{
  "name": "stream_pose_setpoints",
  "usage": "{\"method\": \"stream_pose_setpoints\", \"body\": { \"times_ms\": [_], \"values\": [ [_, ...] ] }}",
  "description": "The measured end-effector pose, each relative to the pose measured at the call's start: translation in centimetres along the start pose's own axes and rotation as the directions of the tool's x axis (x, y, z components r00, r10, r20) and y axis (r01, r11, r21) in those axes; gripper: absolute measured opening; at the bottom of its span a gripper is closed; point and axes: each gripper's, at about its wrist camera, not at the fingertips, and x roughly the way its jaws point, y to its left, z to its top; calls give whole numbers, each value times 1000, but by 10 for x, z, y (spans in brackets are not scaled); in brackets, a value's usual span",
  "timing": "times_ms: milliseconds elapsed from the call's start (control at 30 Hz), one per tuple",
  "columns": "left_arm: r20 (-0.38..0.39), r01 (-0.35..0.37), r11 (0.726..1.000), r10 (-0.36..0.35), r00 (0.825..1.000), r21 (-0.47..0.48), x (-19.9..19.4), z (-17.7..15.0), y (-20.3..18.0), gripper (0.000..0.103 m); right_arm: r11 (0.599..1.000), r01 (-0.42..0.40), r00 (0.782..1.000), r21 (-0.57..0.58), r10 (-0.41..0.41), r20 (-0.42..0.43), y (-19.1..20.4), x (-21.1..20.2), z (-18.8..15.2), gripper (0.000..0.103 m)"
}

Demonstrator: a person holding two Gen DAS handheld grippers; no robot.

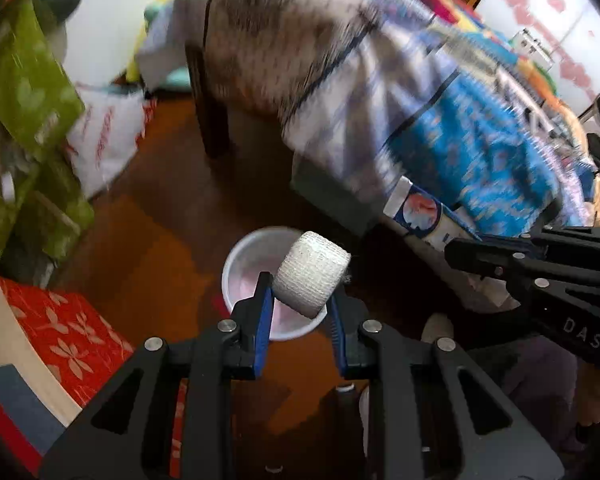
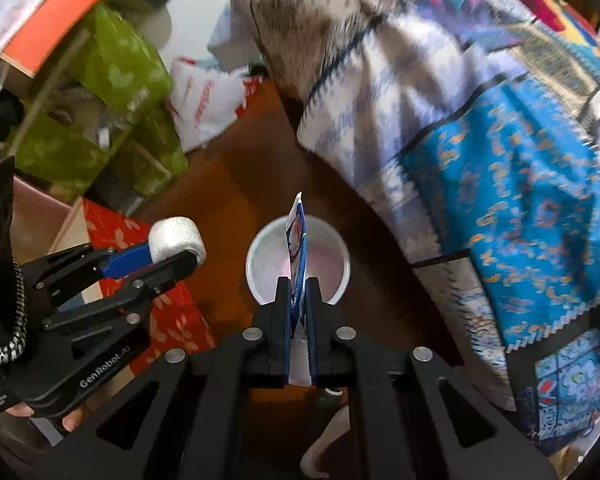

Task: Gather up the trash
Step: 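Carry the white roll in the left tool while the right tool carries the card to the bucket, then open the left tool over the white bucket while the right tool opens to drop the card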

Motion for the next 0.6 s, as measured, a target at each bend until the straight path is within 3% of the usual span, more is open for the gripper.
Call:
{"method": "stream_pose_setpoints", "body": {
  "times_ms": [267,400,433,500,567,600],
  "values": [
    [-124,13,998,-21,992,-60,50,2,16,25,999,3,995,-33,-6,-96,8,41,15,6],
    [-135,13,999,-20,991,-52,54,9,15,26,997,0,998,-72,-4,-62,13,34,23,6],
    [-140,9,998,-16,990,-57,57,11,14,31,997,2,998,-80,-7,-56,11,32,24,7],
    [-138,1,998,-11,990,-70,56,12,16,41,996,11,998,-83,-16,-59,10,30,27,14],
    [-129,-2,997,-8,992,-75,54,13,18,42,997,-2,998,-72,-3,-71,9,32,30,29],
    [-126,-10,997,1,992,-72,53,13,18,42,998,-6,998,-66,1,-64,8,32,31,29]
  ]
}}
